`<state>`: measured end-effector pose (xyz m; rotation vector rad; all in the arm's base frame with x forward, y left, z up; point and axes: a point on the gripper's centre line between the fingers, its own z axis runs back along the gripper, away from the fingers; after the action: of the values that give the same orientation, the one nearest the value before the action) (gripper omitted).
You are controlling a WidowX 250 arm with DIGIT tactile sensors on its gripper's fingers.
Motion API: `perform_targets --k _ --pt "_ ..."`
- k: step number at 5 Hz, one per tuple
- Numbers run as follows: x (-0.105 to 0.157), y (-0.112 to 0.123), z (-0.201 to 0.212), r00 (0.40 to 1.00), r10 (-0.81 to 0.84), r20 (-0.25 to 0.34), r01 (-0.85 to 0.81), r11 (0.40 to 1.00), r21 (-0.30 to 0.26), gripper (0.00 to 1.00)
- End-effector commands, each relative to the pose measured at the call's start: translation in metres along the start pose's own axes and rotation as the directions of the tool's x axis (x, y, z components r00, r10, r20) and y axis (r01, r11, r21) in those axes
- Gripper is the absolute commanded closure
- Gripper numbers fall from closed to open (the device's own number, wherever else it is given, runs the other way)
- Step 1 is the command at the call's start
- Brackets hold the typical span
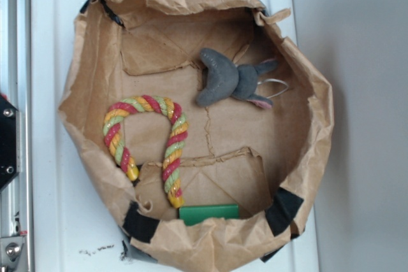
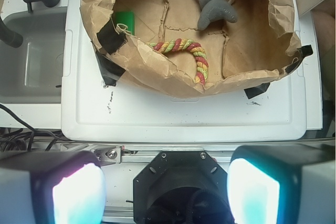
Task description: Grab the gray animal.
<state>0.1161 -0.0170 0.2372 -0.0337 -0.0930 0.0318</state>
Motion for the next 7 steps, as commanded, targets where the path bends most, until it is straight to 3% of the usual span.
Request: perform_targets --k 1,3,4,5,7 --pt "0.0 0.0 0.0 1.0 0.0 0.0 0.0 1.0 0.0 0.0" --pt "0.04 -0.012 -0.013 0.998 0.049 0.049 -0.049 0.999 -0.016 0.0" --pt "0.085 -0.007 -0.028 0.994 -0.015 0.109 0.014 1.0 0.008 0.0" --pt "0.13 0.024 -0.06 0.997 -0.055 0.055 0.053 0.998 0.029 0.0" --pt "0.13 0.024 -0.06 0.997 -0.055 0.055 0.053 0.998 0.029 0.0"
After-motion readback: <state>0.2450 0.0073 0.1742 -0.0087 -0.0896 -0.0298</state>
